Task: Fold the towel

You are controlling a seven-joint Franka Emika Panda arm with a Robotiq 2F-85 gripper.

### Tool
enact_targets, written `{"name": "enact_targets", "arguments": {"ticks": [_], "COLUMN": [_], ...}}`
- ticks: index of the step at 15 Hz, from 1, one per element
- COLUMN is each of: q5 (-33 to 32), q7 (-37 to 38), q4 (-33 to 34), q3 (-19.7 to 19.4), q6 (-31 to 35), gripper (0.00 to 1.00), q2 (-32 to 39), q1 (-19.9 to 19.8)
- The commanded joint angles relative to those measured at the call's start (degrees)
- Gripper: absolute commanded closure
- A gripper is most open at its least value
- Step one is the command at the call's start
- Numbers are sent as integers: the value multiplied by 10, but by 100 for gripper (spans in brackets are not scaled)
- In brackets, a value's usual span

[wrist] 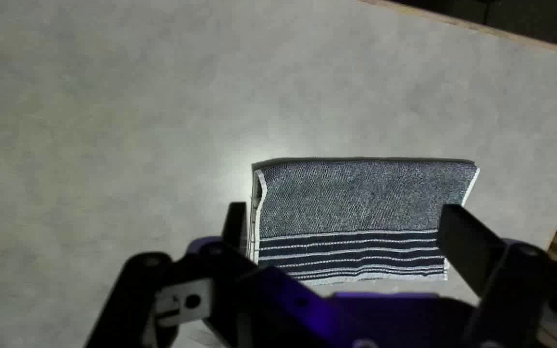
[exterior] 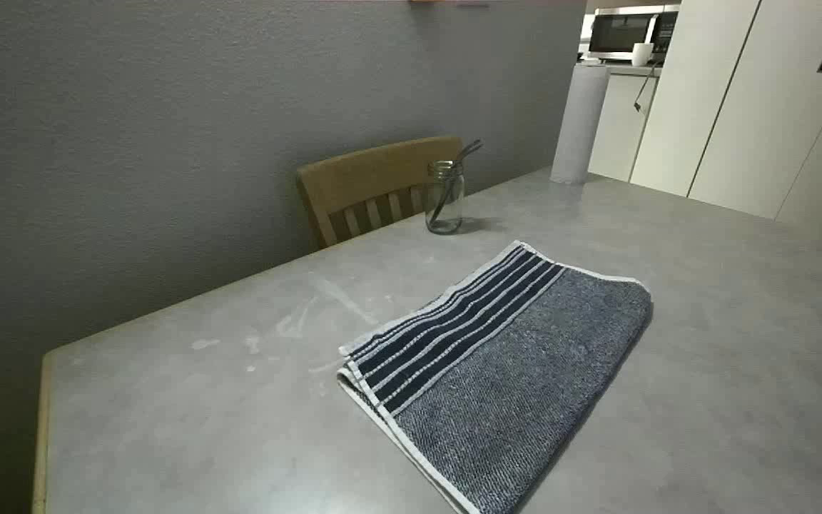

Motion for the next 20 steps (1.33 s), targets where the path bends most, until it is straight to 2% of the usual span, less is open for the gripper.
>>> {"name": "enact_targets", "arguments": {"ticks": [1,8,14,15,20], "q5": [8,43,109,92,94], "q7": [-7,-23,-91,-60,-62], "q4": [2,-9,-7,-13,-12], "q3": [20,43,73,83,89], "q6": [-2,5,-7,-2,-1], "gripper": [0,0,0,0,0], "q2": [4,48,123,98,102], "q1": [-24,-9,-6,-19,-23]}}
